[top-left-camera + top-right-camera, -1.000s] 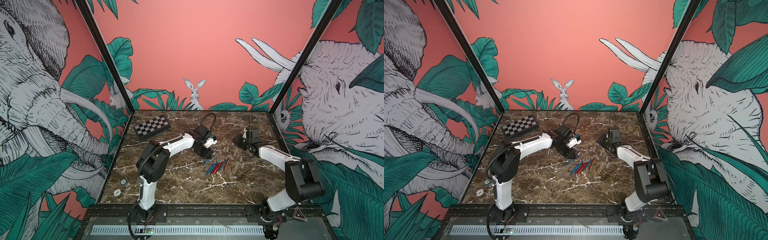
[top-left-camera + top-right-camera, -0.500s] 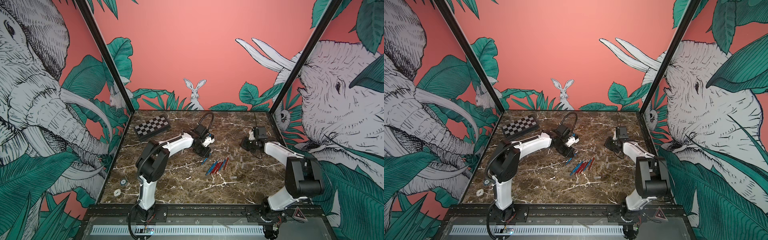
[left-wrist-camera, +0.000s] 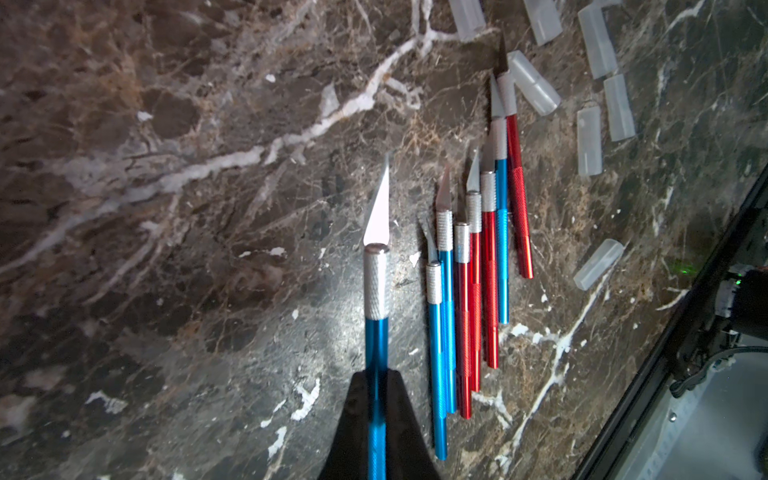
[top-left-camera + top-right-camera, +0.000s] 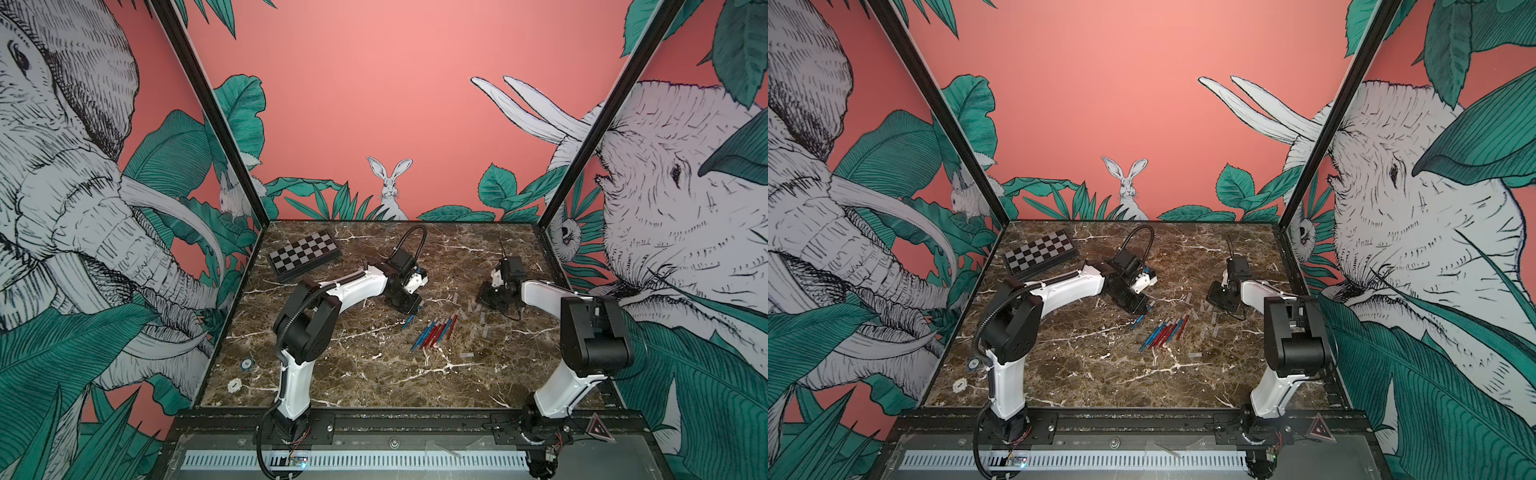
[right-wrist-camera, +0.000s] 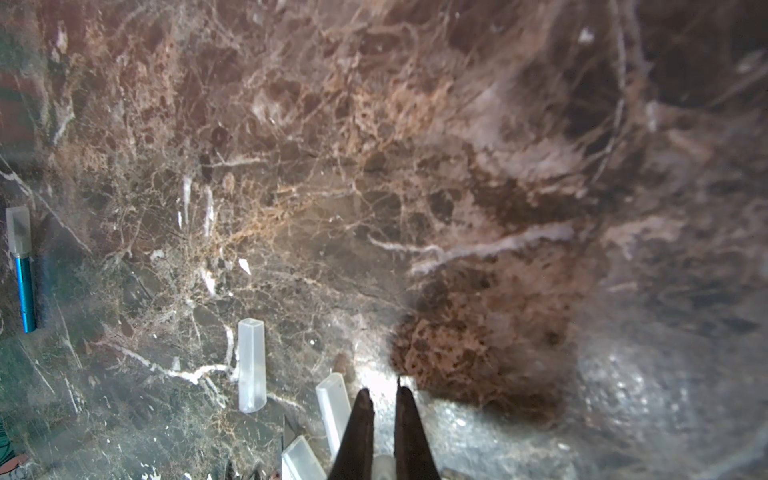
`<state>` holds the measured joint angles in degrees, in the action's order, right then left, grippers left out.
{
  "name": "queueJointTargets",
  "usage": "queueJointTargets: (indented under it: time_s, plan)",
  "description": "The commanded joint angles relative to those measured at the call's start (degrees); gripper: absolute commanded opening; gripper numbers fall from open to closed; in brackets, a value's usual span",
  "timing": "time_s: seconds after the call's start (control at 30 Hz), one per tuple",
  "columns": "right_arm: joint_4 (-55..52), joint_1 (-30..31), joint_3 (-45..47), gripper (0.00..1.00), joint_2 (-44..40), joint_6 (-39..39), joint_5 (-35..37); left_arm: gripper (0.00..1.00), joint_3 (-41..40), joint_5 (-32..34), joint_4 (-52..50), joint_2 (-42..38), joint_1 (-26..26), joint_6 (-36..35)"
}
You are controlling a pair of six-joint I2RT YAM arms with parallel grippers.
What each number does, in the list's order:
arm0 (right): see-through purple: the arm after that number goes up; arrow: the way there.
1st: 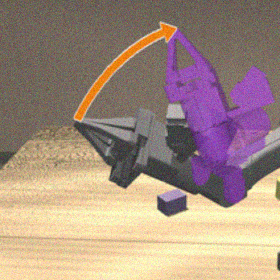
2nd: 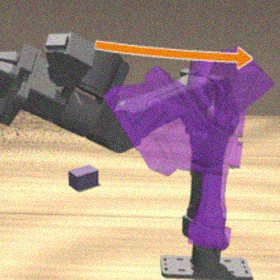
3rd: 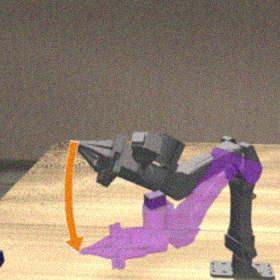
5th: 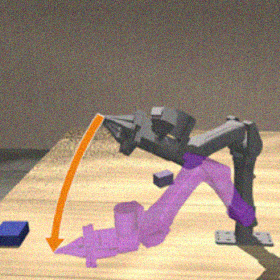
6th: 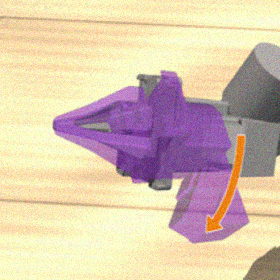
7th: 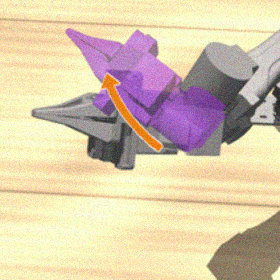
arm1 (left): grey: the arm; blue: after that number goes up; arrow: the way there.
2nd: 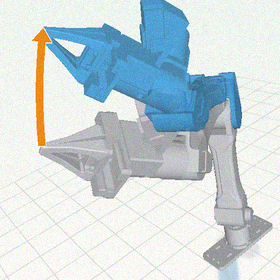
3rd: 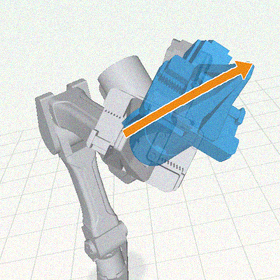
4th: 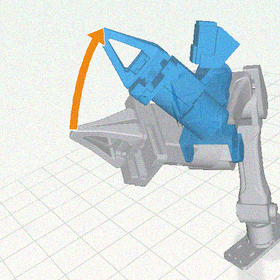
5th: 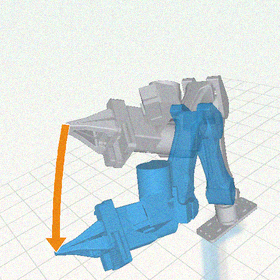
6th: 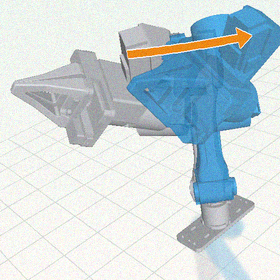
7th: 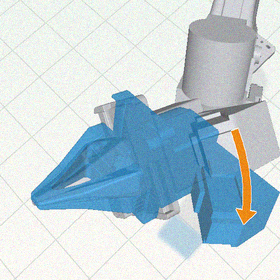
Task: Remove protective caps from carving knives
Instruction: Place the protective sleeve at the center of the board.
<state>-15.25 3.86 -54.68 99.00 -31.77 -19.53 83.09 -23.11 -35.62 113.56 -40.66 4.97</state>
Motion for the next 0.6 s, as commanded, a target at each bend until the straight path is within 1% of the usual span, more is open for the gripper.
queueJointTargets:
  time_s: [0.0, 0.57]
  plan:
    - [0.1, -0.2, -1.2, 0.06, 1.2, 0.9, 0.4, 0.00, -0.4, -0.9, 0.0, 0.7, 0.1, 0.3]
    - [0.3, -0.2, -1.7, 0.12, 3.3, 1.0, 1.3, 0.00, -0.4, -1.0, 0.2, 1.7, 0.1, 0.4]
